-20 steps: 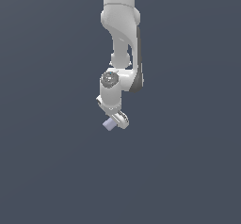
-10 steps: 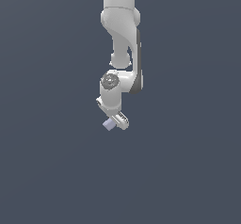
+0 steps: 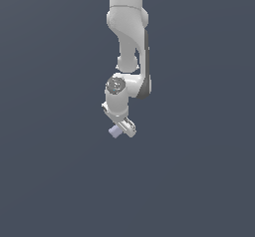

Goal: Pick up the object and move it to a goal position.

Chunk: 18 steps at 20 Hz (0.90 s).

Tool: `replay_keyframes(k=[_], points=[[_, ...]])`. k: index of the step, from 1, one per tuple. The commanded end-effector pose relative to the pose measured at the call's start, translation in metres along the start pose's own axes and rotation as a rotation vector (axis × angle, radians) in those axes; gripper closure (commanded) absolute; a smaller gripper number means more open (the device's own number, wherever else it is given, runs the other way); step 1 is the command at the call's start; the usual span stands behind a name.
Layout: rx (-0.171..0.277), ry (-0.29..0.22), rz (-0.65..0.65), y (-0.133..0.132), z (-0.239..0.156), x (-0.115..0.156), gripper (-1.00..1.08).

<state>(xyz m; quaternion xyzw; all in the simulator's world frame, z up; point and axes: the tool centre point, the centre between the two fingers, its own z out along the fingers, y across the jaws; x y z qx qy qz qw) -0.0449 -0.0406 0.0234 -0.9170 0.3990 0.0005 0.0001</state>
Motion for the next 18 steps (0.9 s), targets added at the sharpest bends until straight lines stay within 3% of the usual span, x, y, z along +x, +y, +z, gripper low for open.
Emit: replay_keyframes(k=[1,9,18], points=[[0.001,0.001,0.000,0.001,-0.007,0.002,1.08],[0.001,0.001,0.001,0.008,-0.055,0.016,1.08],[0.000,0.001,0.002,0.021,-0.146,0.045,1.08]])
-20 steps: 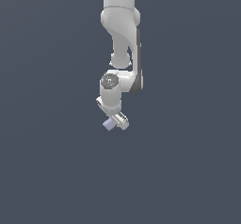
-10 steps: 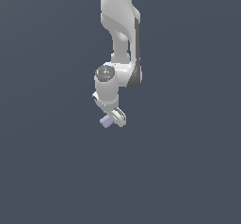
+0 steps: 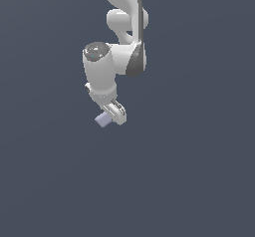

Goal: Pick up the object and move it to a goal position.

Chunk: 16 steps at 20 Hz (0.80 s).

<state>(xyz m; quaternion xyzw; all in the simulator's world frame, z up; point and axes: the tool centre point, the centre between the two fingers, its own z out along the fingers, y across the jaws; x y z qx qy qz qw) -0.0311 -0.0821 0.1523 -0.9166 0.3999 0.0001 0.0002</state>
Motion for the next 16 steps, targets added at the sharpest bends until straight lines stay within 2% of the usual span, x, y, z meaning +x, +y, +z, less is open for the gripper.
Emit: replay_keyframes(k=[1,16], points=[[0.000,0.000,0.001,0.004,-0.028,0.008,1.08],[-0.001,0.001,0.000,0.023,-0.183,0.058,1.08]])
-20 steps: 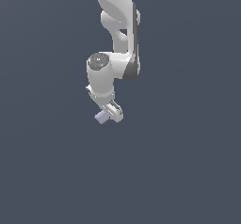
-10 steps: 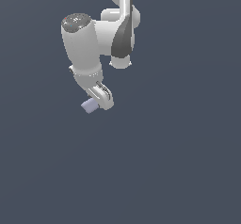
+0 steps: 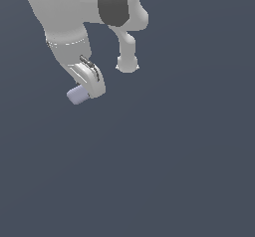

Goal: Pick up the object and move it to a goal position.

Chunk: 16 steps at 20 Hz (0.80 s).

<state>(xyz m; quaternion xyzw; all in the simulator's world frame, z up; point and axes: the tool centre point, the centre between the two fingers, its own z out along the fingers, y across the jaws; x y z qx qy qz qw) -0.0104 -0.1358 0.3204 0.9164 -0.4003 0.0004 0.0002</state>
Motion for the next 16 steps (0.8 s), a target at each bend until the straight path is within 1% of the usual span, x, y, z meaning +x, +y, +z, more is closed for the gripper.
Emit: replay_keyframes(k=[1,8,16], points=[[-0.001,-0.001,-0.001,0.003,-0.025,0.008,1.08],[0.000,-0.001,-0.002,0.007,-0.076,0.026,1.08],[0.000,-0.001,-0.003,0.009,-0.107,0.037,1.08]])
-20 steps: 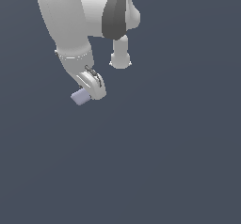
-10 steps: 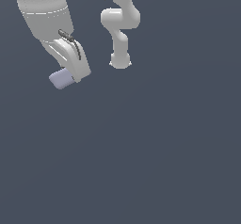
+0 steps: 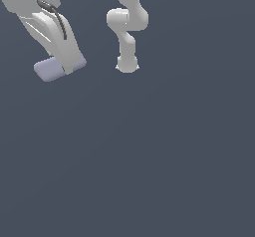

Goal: Pick up the object and move it to a goal position.

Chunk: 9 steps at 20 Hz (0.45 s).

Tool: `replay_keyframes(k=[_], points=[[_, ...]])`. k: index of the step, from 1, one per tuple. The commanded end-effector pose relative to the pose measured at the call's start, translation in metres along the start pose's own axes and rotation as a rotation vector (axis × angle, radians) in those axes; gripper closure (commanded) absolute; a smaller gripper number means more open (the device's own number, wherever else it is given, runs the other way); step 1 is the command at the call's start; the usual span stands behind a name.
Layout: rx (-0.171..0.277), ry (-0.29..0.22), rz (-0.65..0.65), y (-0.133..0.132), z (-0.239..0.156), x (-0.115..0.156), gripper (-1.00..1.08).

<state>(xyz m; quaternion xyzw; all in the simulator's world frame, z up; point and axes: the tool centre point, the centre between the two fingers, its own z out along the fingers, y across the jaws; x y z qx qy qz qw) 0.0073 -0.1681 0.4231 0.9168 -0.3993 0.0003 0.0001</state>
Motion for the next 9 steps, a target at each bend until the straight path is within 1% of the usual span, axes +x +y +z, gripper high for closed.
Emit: replay_keyframes(k=[1,9], points=[[0.000,-0.001,-0.001,0.0003,-0.0068,0.0026,1.08],[0.000,-0.001,-0.001,0.0001,-0.0134,0.0057,1.08]])
